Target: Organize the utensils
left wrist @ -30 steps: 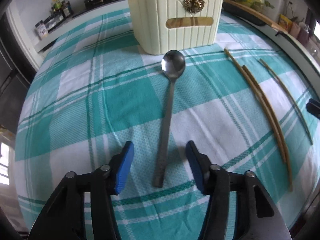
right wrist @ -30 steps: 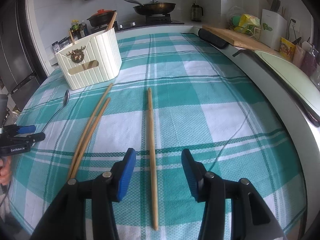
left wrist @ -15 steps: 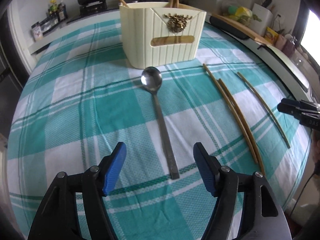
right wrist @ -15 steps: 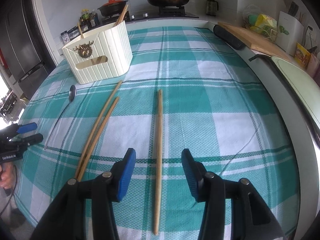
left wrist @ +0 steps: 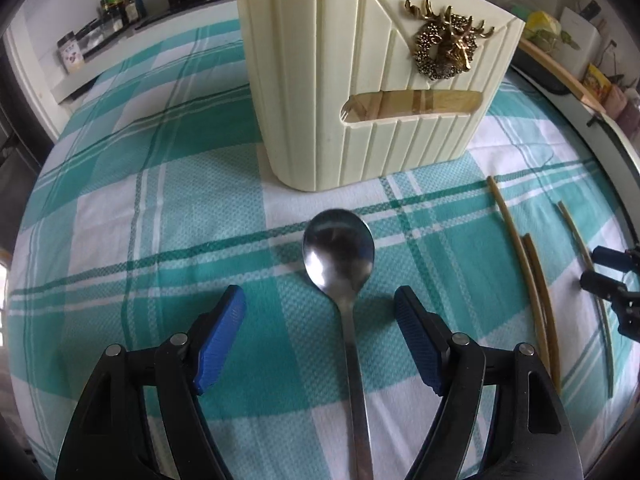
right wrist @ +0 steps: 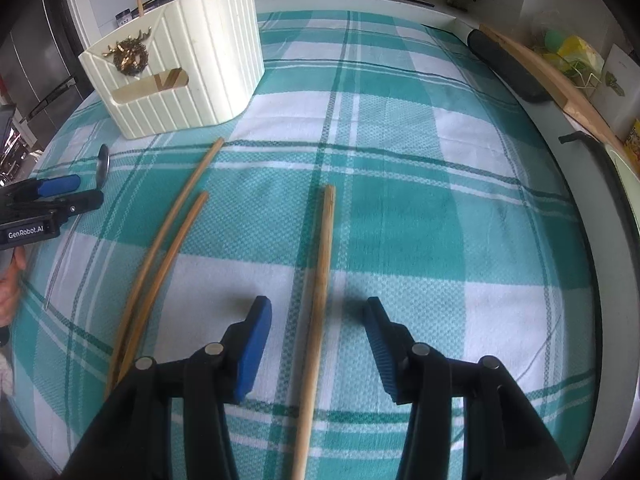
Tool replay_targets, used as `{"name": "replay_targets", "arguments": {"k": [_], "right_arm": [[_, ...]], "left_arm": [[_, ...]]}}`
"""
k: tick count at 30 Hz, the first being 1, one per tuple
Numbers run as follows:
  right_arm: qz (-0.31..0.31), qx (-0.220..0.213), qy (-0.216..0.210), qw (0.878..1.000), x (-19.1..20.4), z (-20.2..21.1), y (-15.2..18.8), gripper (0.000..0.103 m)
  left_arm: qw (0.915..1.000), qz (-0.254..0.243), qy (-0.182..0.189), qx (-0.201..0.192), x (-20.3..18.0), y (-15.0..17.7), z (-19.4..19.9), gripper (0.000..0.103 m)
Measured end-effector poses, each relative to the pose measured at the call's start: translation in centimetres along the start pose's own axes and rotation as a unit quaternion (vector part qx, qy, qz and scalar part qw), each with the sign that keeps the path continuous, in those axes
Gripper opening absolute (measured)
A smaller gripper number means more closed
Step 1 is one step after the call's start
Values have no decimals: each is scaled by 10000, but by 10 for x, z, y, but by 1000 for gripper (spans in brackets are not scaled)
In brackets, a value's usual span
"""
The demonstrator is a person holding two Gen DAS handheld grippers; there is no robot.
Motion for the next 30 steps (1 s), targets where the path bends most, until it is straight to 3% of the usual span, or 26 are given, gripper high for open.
{"name": "replay_targets", "arguments": {"k": [1,3,4,5,10,18,24,30], "right_arm": [[-60,-46,-38,10000,0,-4,-7,50],[-111,-108,-44,9999,-1,-12,-20,46],[-47,-163,115,9998,-2,-15,-27,30],[-40,-174,127,9998,-3,-17,-31,8],[-461,-329,-374,9977,-4,-5,-40,7],[-571,-1476,-1008,9822,14,106,-55,7],[-331,-2155,-1072,9700,30,175,-56,7],[17,-2957,-910,9509,50,221,-57,7]], "left_arm": [[10000,-13,-24,-25,-1,-4,-3,76],[9999,-65,21,-100,-4,-11,-5,58],[9998,-89,49,-150,-5,-14,-5,41],[9998,-87,62,-182,-6,-15,-4,36],[9991,-25,34,-429,0,-14,16,36],[9905,131,360,-1322,5,-16,121,36],[9814,197,574,-1822,3,-10,186,36],[9764,199,673,-2043,0,-13,215,36]]}}
Point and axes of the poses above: each gripper's, at about its wrist camera, not at the fingertips, and z roughly against the way its jaws point, x to its left, y to its underside, the point moved 8 cm from there along -z, roughly the way its jaws point, and after that the axes turned 3 degrees about -x, right-handed, at the moved point
